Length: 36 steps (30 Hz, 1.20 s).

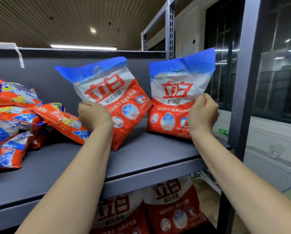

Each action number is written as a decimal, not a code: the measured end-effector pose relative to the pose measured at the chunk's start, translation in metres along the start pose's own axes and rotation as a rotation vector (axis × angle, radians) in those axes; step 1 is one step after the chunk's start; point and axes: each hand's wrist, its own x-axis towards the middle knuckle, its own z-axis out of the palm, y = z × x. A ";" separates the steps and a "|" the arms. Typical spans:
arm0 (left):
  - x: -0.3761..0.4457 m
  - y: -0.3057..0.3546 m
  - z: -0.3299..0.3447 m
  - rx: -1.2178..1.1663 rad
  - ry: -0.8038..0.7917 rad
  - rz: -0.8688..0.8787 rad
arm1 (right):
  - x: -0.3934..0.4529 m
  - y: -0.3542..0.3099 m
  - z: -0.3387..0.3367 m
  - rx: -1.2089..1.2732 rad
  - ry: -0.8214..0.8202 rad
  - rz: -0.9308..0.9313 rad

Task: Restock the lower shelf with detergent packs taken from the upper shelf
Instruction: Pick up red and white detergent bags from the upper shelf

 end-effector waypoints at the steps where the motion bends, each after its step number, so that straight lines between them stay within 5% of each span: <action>1: -0.002 0.002 -0.002 0.006 0.008 0.038 | -0.005 -0.001 -0.006 0.028 -0.015 -0.036; 19: -0.048 0.035 -0.112 -0.218 0.119 0.161 | -0.016 -0.023 -0.117 0.458 0.085 -0.150; 29: -0.110 -0.015 -0.177 -0.300 0.147 0.068 | -0.026 0.001 -0.172 0.684 0.019 0.117; 36: -0.130 -0.075 -0.208 -0.169 0.068 0.114 | -0.027 0.029 -0.188 0.508 -0.078 0.037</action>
